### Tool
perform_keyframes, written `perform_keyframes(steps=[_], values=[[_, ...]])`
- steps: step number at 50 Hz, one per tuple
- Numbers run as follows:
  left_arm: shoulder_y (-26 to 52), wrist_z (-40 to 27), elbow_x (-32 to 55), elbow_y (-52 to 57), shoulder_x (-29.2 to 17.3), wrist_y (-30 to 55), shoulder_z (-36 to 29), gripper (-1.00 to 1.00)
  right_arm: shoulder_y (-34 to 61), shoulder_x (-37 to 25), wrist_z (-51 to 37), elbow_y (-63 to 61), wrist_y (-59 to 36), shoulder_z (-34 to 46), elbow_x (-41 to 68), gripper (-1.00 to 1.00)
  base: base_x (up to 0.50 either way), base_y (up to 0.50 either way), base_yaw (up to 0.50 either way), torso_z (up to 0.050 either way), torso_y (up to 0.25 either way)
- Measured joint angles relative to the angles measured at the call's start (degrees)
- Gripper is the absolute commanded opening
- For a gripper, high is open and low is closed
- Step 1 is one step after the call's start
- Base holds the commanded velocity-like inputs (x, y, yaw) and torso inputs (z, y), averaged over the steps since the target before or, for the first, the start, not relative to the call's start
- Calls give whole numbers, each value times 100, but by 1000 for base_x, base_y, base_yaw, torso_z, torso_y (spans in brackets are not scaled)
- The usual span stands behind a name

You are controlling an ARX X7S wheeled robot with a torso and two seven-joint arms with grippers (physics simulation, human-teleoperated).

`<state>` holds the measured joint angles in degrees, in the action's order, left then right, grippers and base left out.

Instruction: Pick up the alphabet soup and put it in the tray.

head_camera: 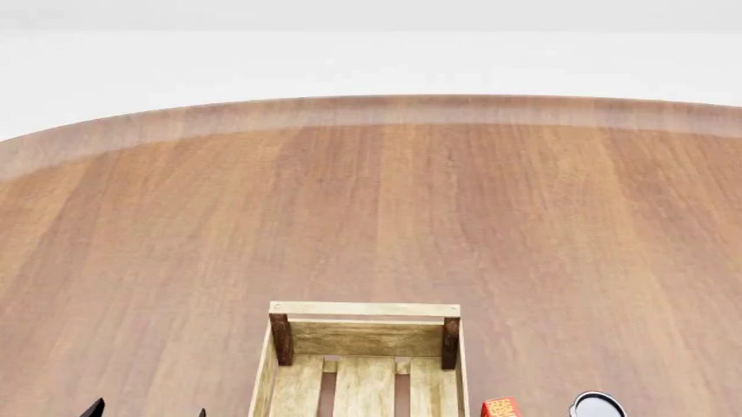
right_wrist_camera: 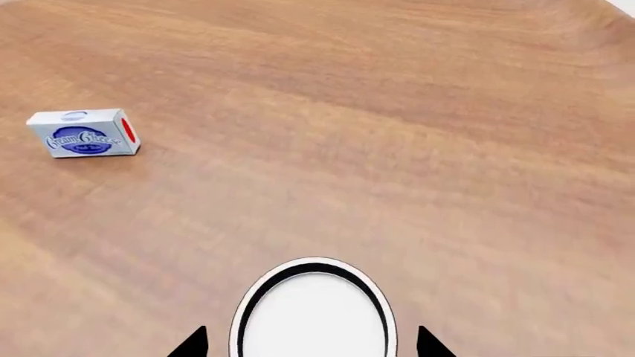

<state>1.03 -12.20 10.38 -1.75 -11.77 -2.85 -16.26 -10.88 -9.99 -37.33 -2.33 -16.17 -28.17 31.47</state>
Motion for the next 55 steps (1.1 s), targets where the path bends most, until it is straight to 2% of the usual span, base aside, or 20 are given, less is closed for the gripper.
perform_keyframes(steps=[45,46,55], values=[[-1,-90,95,21,-87,-25,-112,100,164,-61,164,672,267,73,88,100,0,0,0,0,0],[0,-92,97,21,-89,-25,-114,100,166,-63,166,678,273,75,89,-100,0,0,0,0,0],[11,-109,111,8,-100,-29,-138,100,130,-77,115,639,305,127,120,-100,0,0,0,0,1]])
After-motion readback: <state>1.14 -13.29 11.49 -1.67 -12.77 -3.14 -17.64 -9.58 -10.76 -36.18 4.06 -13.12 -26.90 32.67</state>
